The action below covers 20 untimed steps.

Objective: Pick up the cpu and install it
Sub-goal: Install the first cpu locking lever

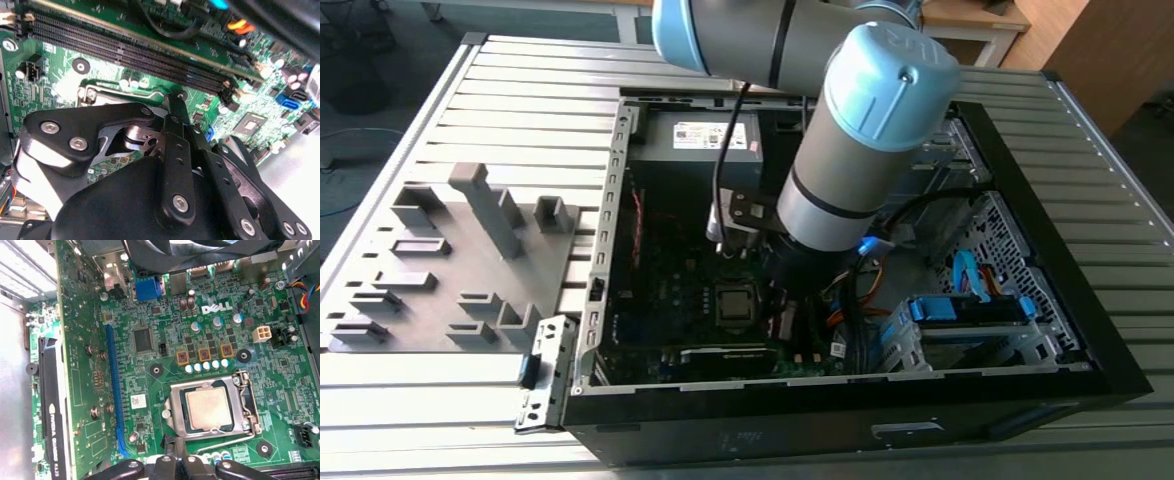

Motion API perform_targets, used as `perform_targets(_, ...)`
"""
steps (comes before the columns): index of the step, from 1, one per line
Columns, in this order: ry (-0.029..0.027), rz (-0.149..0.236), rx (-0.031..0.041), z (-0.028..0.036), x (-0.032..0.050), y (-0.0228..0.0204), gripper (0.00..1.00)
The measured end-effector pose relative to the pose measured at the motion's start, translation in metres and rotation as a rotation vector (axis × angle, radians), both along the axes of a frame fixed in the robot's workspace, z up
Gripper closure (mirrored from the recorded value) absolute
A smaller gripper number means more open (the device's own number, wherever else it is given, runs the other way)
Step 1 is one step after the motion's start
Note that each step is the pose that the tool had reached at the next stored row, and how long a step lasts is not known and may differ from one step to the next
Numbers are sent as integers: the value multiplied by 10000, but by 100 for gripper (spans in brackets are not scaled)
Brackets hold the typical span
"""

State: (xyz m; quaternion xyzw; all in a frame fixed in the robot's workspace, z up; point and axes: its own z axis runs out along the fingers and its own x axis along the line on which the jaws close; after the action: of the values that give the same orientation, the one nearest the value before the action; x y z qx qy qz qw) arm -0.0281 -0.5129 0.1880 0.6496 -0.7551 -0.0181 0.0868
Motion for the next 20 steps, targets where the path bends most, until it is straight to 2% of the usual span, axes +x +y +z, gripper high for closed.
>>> perform_targets(3, -2, 26, 33, -2, 27, 0, 89)
perform_targets(10, -1, 31, 54, -19, 10, 0, 89)
perform_targets(12, 0, 30, 82, -19, 6, -1, 89)
perform_targets(16, -2, 28, 262, -9, 5, 0, 89)
perform_targets(20, -2, 29, 469, 53, 6, 0, 89)
